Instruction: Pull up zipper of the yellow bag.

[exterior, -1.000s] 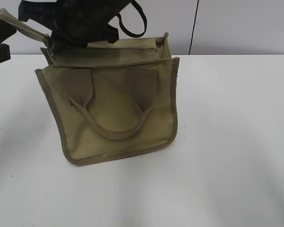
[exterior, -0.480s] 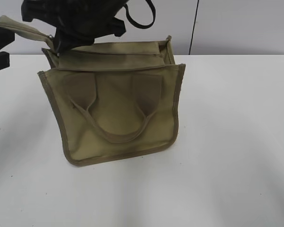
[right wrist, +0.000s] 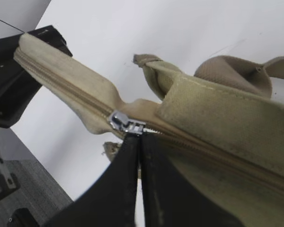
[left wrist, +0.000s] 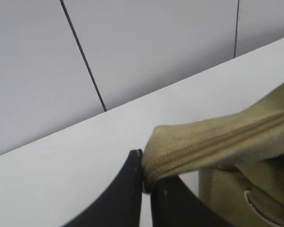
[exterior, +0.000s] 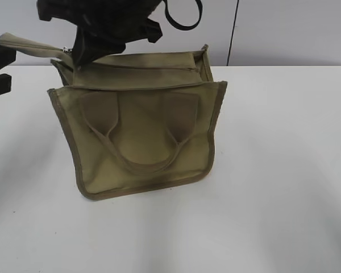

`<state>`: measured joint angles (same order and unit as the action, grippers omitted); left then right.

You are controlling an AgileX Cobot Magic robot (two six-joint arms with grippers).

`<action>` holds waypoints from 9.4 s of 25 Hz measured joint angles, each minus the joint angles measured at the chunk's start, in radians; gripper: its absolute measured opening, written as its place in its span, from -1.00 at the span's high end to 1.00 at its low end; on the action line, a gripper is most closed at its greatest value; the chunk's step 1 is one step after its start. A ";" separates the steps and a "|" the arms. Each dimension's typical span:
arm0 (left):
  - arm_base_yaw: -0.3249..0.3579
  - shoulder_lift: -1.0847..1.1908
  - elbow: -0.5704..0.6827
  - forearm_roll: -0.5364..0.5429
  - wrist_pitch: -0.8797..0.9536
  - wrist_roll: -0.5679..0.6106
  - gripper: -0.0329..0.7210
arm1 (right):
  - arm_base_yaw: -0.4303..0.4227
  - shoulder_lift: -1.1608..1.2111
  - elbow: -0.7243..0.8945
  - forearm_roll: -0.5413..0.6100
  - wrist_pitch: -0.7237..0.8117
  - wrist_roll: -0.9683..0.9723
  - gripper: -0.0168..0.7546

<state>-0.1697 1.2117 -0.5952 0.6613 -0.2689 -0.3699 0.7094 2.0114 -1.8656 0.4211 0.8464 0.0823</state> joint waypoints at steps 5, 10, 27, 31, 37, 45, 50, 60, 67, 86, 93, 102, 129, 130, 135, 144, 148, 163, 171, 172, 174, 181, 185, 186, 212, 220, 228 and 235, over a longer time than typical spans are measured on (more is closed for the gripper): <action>-0.001 0.000 0.000 0.018 0.016 0.000 0.90 | -0.038 0.000 0.000 0.032 0.073 -0.016 0.99; 0.002 0.001 0.000 0.012 0.045 0.000 0.90 | -0.106 -0.002 0.000 0.000 0.180 -0.046 0.99; 0.002 0.021 0.000 0.009 -0.013 0.000 0.90 | -0.049 0.023 0.000 0.126 0.008 -0.455 0.30; 0.002 0.021 0.000 0.008 -0.035 0.000 0.90 | -0.045 0.051 0.000 0.125 -0.005 -0.503 0.32; 0.002 0.021 0.000 0.007 -0.053 0.000 0.90 | -0.042 0.065 0.000 0.124 -0.043 -0.530 0.33; 0.002 0.021 0.000 0.004 -0.083 0.000 0.90 | -0.039 0.077 0.000 0.123 -0.039 -0.536 0.61; 0.002 0.021 0.000 0.004 -0.089 0.000 0.90 | -0.030 0.077 0.000 0.098 -0.044 -0.537 0.83; 0.002 0.021 0.000 0.003 -0.090 0.000 0.90 | -0.029 0.077 0.000 0.082 -0.039 -0.538 1.00; 0.002 0.021 0.000 0.003 -0.090 0.000 0.90 | -0.029 0.077 0.000 0.081 -0.031 -0.566 0.54; 0.002 0.021 0.000 -0.013 -0.189 0.000 0.90 | -0.022 0.083 0.000 0.081 -0.028 -0.626 0.71; 0.002 0.021 0.000 -0.013 -0.194 0.000 0.90 | -0.021 0.086 -0.013 0.078 -0.028 -0.627 0.78; 0.002 0.021 0.000 -0.024 -0.171 0.000 0.90 | -0.021 0.092 -0.140 0.025 0.100 -0.594 0.78; 0.023 0.021 0.000 -0.025 -0.059 0.000 0.90 | -0.215 0.038 -0.145 -0.191 0.369 -0.394 0.79; 0.023 0.021 0.000 -0.025 -0.059 0.000 0.90 | -0.233 0.026 -0.137 -0.191 0.369 -0.394 0.79; 0.021 0.022 0.000 -0.022 -0.068 0.000 0.90 | -0.306 -0.036 -0.011 -0.172 0.370 -0.394 0.79; 0.012 0.045 0.000 -0.058 0.100 -0.001 0.13 | -0.332 -0.114 0.019 -0.181 0.372 -0.397 -0.21; -0.033 0.065 0.000 -0.193 0.363 -0.004 -0.44 | -0.331 -0.150 0.019 -0.179 0.372 -0.394 -0.48; -0.161 -0.156 -0.174 -0.641 1.172 0.334 -0.34 | -0.331 -0.672 0.589 -0.234 0.358 -0.342 -0.55; -0.161 -0.604 -0.142 -0.653 1.374 0.370 -0.55 | -0.331 -1.152 1.030 -0.263 0.358 -0.319 -0.59; -0.161 -0.645 -0.125 -0.654 1.392 0.370 -0.55 | -0.331 -1.240 1.069 -0.272 0.358 -0.310 -0.59; -0.161 -0.742 -0.091 -0.661 1.429 0.370 -0.56 | -0.331 -1.356 1.148 -0.291 0.360 -0.288 -0.59; -0.162 -1.005 -0.009 -0.681 1.426 0.422 -0.55 | -0.331 -1.659 1.310 -0.335 0.360 -0.235 -0.59; -0.162 -1.053 0.045 -0.718 1.356 0.443 -0.55 | -0.331 -1.728 1.356 -0.338 0.358 -0.232 -0.59; -0.162 -1.053 0.051 -0.730 1.346 0.448 -0.55 | -0.331 -1.735 1.357 -0.338 0.357 -0.232 -0.58; 0.012 -1.058 0.054 -0.744 1.322 0.453 -0.49 | -0.574 -1.806 1.398 -0.271 0.248 -0.230 -0.56; 0.176 -1.191 0.054 -0.744 1.323 0.453 -0.37 | -0.738 -2.007 1.398 -0.266 0.247 -0.230 -0.56; 0.182 -1.217 0.058 -0.746 1.323 0.453 -0.36 | -0.738 -2.016 1.398 -0.261 0.246 -0.230 -0.56; 0.182 -1.218 0.059 -0.746 1.323 0.453 -0.36 | -0.738 -2.017 1.398 -0.261 0.246 -0.229 -0.56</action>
<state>0.0124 -0.0068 -0.5360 -0.0847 1.0536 0.0833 -0.0286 -0.0054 -0.4672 0.1605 1.0927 -0.1465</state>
